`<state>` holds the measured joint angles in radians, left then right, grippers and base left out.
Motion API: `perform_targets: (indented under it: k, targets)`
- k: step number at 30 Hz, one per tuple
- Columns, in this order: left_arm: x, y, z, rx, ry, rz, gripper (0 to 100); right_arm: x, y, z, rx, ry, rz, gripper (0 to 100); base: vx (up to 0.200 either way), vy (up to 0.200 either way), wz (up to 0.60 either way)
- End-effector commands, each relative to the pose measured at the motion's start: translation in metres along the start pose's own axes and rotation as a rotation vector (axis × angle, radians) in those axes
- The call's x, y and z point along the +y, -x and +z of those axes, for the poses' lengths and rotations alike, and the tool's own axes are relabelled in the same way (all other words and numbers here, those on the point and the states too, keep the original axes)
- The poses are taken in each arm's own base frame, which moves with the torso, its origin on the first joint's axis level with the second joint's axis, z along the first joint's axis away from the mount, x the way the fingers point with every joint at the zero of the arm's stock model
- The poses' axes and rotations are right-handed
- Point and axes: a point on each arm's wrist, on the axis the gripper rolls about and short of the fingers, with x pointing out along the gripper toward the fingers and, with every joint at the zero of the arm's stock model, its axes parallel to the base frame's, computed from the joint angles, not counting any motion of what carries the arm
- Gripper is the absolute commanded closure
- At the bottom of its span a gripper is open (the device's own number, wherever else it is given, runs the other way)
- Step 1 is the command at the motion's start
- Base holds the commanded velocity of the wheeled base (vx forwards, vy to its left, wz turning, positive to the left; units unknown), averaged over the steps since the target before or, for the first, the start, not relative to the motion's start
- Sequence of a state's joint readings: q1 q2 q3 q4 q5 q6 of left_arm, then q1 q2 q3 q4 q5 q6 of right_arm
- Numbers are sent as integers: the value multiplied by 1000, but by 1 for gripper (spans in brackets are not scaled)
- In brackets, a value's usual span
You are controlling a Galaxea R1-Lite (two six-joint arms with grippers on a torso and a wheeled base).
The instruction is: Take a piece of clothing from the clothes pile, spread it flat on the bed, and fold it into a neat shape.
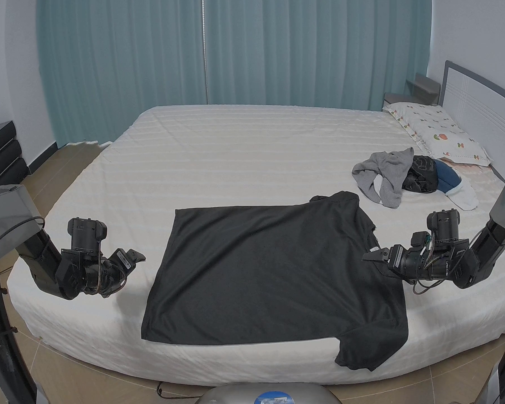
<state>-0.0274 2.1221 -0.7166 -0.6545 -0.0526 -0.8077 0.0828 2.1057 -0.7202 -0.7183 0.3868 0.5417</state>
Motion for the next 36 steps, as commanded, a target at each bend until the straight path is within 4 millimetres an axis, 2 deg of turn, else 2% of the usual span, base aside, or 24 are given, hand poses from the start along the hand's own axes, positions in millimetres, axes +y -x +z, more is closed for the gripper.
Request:
perform_targets:
  k: [1,7,16,25,31,36]
  targets:
    - [0,-1,0,1,1,2,0,0,0,0,2,0,0,0,0,0,0]
    - [0,-2,-1,4,9,1,0,0,-1,0,1,-1,1,0,0,0,0]
    - [-5,-3,0,-2,51,-13,0,-1,-3,0,3,-2,0,0,0,-200,0]
    - [-6,-3,2,-7,53,-17,0,-2,-3,-1,6,-4,-2,0,0,0,0]
    - [-7,-2,2,-10,53,-21,0,-1,-3,-1,7,-3,-1,0,200,0,0]
    - [-9,-3,10,-31,61,-33,0,-1,-4,-4,20,-6,-1,0,0,0,0]
